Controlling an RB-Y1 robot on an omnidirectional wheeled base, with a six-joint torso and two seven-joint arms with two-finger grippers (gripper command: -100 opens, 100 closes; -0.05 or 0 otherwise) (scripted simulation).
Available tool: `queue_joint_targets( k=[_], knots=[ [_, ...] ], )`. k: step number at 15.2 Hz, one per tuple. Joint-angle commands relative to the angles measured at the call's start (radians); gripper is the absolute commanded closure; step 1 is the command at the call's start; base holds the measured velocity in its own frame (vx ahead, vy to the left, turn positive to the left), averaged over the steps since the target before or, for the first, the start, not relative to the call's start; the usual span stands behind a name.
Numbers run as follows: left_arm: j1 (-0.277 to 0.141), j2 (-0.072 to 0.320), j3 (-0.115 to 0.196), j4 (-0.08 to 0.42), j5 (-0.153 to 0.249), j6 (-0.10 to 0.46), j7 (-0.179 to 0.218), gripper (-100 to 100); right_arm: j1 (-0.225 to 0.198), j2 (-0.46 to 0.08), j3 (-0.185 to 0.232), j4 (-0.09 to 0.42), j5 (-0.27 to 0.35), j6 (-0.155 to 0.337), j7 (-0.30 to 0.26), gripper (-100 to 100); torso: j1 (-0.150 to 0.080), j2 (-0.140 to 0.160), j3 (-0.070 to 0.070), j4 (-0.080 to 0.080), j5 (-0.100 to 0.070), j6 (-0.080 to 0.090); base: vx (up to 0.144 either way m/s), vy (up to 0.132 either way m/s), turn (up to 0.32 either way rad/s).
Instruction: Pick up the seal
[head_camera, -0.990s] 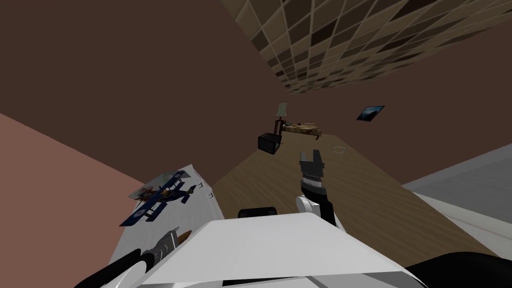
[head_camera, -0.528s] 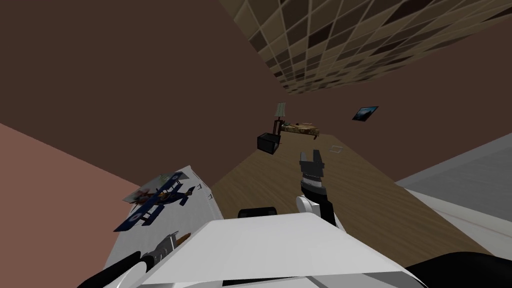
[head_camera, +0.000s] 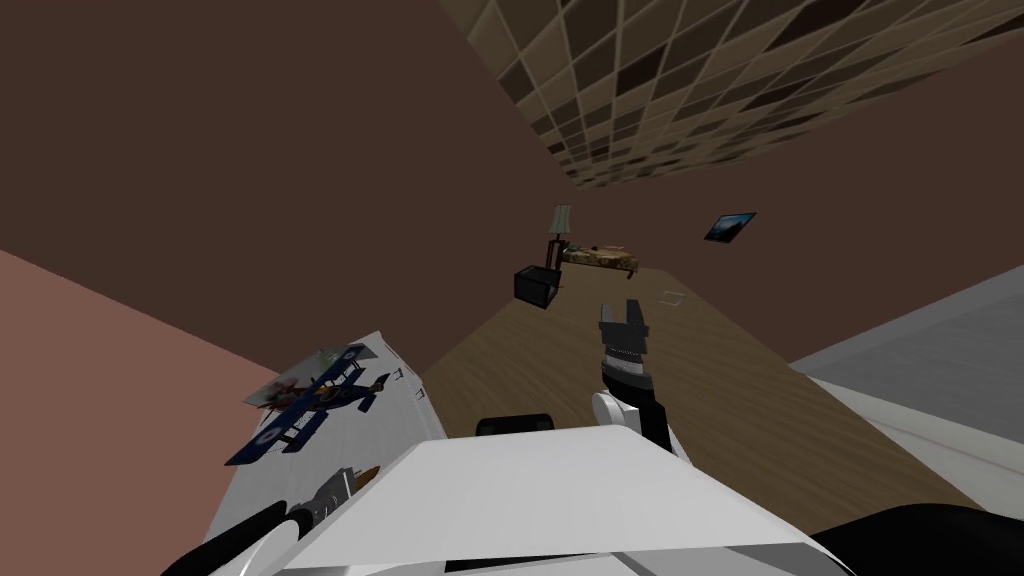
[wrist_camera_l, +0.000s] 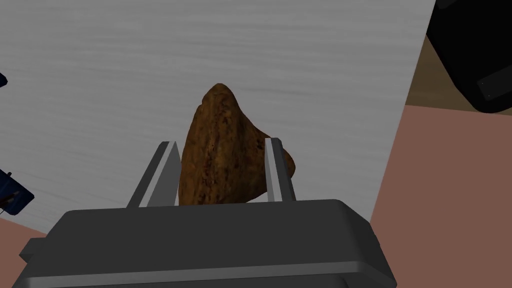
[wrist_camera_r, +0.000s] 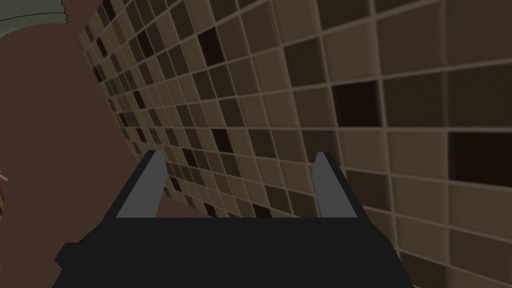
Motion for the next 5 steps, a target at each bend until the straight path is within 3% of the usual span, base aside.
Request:
queue_joint_targets(
  k=[1,4,5],
  knots=[
    [0.014,0.001,0.008,-0.031,0.008,0.018,0.006,100,0.0,0.0,0.0,0.0,0.0,0.0,0.0,0,0.0,0.0,0.0,0.0,0.0,0.0,-0.002,-0.004,0.011],
    [0.032,0.003,0.016,-0.067,0.019,0.039,0.013,100,0.0,0.0,0.0,0.0,0.0,0.0,0.0,0,-0.001,0.001,0.0,0.0,-0.001,0.0,-0.007,-0.007,0.015],
    [0.027,0.003,0.014,-0.051,0.018,0.027,0.008,100,0.0,0.0,0.0,0.0,0.0,0.0,0.0,0,-0.001,0.001,0.0,0.0,-0.001,0.0,-0.005,-0.004,0.005]
  ],
)
